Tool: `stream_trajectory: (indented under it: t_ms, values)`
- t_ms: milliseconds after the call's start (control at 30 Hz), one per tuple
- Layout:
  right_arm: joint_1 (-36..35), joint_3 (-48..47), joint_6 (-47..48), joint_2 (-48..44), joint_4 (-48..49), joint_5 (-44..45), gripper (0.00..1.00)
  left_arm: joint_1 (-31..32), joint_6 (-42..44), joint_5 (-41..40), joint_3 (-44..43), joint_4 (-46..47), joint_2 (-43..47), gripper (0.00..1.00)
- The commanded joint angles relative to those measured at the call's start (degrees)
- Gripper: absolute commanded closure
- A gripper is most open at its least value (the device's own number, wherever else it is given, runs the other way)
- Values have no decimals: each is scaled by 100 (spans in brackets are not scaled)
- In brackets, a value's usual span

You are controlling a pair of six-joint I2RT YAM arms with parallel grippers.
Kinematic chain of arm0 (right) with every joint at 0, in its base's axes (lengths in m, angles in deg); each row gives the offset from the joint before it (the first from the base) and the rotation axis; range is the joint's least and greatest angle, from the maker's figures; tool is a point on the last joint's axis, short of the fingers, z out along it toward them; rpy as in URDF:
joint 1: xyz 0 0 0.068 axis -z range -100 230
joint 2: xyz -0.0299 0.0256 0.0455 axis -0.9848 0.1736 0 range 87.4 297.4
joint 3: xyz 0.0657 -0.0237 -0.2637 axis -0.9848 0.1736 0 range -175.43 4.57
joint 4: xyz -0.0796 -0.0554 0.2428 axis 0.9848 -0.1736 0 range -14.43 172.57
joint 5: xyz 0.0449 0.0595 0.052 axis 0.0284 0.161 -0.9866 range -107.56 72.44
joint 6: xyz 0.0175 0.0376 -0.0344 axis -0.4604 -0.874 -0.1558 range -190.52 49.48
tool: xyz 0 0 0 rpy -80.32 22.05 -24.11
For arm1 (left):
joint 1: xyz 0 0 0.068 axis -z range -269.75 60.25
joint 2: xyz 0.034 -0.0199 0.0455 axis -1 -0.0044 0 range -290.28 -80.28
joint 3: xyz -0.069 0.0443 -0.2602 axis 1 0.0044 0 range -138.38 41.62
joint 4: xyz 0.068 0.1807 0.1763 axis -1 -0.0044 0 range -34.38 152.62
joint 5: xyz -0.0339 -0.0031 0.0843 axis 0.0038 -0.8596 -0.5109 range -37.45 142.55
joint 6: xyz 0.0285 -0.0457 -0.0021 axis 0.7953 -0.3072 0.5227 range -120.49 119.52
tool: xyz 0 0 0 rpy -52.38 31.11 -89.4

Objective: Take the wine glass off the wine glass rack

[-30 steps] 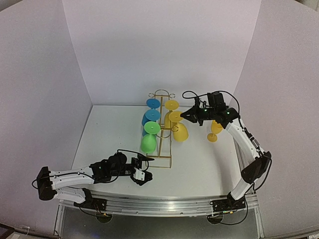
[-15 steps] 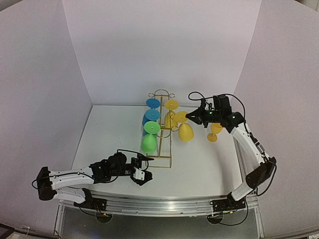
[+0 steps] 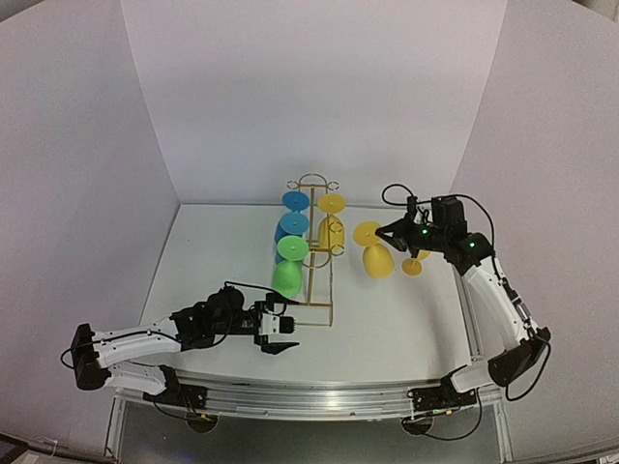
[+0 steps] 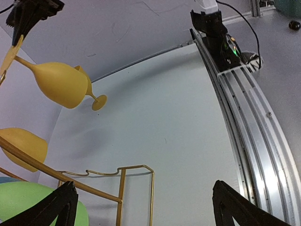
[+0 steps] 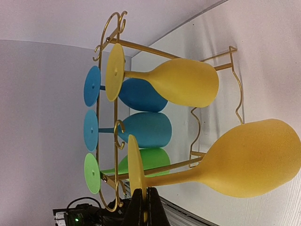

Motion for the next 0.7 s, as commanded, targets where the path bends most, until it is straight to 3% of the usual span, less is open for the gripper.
stream_trajectory:
  t_ms: [0,300,533,667]
  values:
    - [26,385,393,-582,-21,-56,100,-243,-1441,650,-785,-336,-168,1]
    - [17,1112,1272,-1332,-737,-682,100,-384,-3778,1892,-2366,-783,-1052,14]
    - [9,1602,1678,-1855,-900,-1212,100,-496,-4876,2505,-4274,-1226,-2292,7]
    - [-3,1739,1934,-2133,-900,-1467,100,-493,-5437,2699,-5551,-1990,-3371,4]
